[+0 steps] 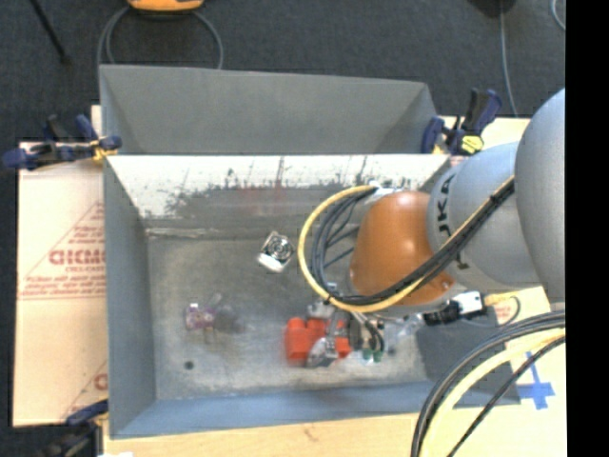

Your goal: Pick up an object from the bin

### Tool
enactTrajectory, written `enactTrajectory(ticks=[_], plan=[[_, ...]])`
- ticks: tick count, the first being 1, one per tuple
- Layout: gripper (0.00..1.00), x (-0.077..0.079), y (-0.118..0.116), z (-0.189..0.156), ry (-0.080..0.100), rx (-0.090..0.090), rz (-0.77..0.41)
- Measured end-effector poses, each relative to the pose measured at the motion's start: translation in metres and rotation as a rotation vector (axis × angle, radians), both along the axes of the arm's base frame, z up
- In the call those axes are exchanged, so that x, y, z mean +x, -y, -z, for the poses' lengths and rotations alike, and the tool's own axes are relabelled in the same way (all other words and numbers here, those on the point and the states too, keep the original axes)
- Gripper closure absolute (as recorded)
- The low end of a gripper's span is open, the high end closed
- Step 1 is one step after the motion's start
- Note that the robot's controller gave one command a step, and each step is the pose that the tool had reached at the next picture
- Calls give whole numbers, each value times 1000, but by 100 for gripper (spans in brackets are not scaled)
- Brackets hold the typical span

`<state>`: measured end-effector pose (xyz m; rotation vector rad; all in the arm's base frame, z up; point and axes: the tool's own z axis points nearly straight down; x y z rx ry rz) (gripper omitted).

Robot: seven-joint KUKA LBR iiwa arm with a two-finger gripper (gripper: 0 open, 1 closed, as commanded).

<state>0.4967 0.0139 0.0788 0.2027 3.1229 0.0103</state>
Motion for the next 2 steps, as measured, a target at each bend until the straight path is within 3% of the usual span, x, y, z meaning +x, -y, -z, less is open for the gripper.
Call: enactTrajectory(ticks=[1, 2], plan=[[100, 1, 1, -17, -10, -5, -2], [100, 2, 1, -33, -8, -5, -1]])
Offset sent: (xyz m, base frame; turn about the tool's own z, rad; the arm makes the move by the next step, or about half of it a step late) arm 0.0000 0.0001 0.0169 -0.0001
